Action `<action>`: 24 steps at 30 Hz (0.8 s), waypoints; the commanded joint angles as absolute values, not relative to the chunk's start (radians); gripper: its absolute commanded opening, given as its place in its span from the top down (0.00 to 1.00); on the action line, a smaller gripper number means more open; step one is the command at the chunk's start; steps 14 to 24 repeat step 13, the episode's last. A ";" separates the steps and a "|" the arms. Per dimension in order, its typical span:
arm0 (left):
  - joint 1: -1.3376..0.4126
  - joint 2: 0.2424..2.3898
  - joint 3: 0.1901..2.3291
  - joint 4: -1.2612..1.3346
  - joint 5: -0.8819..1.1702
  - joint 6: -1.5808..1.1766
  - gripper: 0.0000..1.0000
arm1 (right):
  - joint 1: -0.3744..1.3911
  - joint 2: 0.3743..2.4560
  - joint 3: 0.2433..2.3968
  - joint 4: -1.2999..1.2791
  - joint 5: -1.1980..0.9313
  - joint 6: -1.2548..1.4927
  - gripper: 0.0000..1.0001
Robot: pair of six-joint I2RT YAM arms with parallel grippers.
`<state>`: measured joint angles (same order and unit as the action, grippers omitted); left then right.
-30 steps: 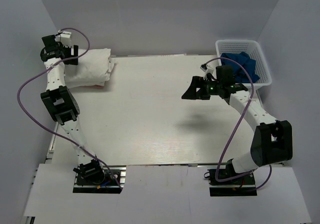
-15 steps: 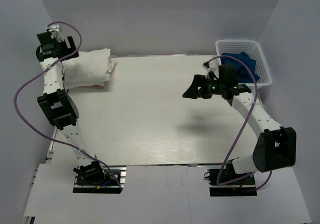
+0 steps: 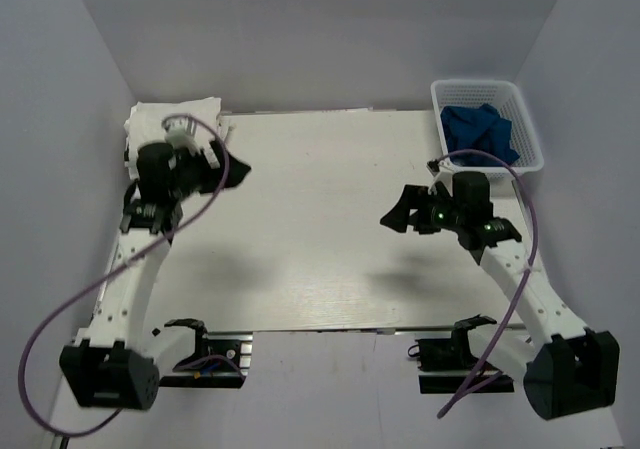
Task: Fold and stack the t-shirts
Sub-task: Put the neatly folded tshirt into the corner of the board with the left arm
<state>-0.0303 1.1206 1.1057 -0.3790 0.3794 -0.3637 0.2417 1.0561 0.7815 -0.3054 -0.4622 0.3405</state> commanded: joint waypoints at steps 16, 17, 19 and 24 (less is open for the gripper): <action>-0.130 0.899 0.808 -0.594 0.210 -0.434 0.00 | 0.238 0.758 0.538 -0.221 -0.264 0.406 0.09; -0.130 0.899 0.808 -0.594 0.210 -0.434 0.00 | 0.238 0.758 0.538 -0.221 -0.264 0.406 0.09; -0.130 0.899 0.808 -0.594 0.210 -0.434 0.00 | 0.238 0.758 0.538 -0.221 -0.264 0.406 0.09; -0.130 0.899 0.808 -0.594 0.210 -0.434 0.00 | 0.238 0.758 0.538 -0.221 -0.264 0.406 0.09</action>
